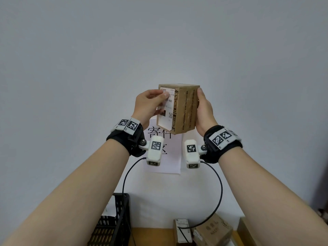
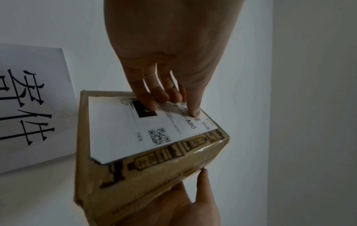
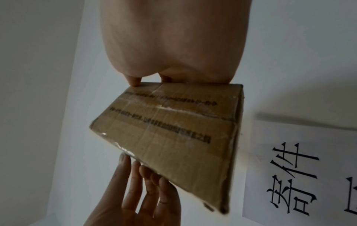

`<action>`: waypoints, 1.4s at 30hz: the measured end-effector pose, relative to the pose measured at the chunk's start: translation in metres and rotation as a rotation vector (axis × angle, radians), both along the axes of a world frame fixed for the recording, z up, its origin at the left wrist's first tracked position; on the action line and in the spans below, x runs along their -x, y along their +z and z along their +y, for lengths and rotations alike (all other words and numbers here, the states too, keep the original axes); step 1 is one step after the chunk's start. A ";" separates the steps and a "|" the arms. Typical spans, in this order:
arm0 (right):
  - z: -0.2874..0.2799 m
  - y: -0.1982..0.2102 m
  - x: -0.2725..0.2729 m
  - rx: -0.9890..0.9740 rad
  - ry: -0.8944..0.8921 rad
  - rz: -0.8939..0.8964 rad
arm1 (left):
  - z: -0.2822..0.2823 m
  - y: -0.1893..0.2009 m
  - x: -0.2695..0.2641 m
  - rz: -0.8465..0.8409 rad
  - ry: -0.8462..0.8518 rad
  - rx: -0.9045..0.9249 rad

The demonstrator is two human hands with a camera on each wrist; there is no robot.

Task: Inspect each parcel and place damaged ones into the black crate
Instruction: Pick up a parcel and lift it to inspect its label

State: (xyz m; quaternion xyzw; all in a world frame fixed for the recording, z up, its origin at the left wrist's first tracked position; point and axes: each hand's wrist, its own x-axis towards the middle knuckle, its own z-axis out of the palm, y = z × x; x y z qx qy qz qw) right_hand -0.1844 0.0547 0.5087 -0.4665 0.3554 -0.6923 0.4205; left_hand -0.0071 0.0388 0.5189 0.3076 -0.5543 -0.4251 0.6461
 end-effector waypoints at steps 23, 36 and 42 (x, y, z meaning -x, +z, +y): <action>-0.009 -0.015 0.009 0.161 -0.051 0.162 | -0.009 -0.020 0.006 0.029 -0.031 -0.050; -0.012 -0.012 0.003 0.183 -0.069 0.191 | -0.011 -0.018 0.002 -0.003 -0.004 -0.059; -0.011 -0.011 0.003 0.175 -0.084 0.203 | -0.011 -0.018 0.002 -0.005 -0.009 -0.065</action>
